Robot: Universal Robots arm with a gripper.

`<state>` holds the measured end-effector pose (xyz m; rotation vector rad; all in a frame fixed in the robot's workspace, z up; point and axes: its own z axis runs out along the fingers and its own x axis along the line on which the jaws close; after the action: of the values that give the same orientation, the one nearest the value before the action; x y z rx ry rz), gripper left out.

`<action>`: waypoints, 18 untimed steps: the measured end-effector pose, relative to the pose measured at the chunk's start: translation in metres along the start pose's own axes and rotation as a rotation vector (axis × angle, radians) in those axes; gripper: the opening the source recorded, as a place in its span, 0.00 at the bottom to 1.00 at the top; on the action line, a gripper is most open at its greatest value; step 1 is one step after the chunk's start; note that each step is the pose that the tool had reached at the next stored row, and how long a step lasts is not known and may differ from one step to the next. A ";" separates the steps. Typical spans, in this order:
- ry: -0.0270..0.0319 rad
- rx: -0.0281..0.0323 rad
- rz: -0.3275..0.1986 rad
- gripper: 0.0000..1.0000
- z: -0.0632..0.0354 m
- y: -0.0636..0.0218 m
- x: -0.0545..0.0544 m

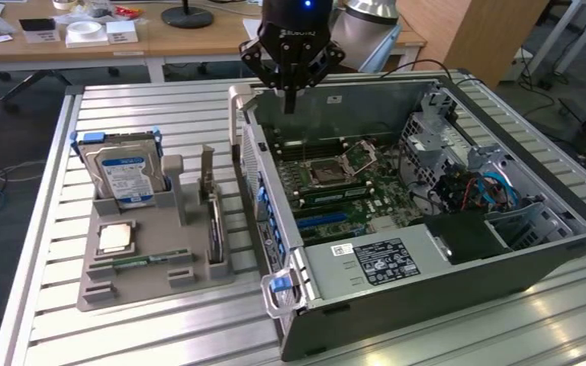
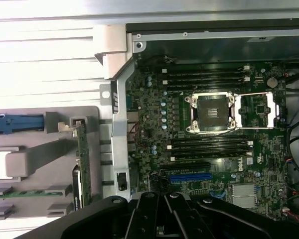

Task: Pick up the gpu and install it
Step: 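Reach for the gpu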

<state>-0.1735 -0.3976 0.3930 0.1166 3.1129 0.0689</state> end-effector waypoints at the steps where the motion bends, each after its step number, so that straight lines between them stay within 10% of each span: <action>1: -0.0001 -0.0001 0.000 0.11 0.0000 0.0000 0.001; 18: -0.0001 0.0000 0.000 0.11 -0.0003 -0.0007 0.018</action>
<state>-0.1917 -0.3969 0.3928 0.1166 3.1128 0.0689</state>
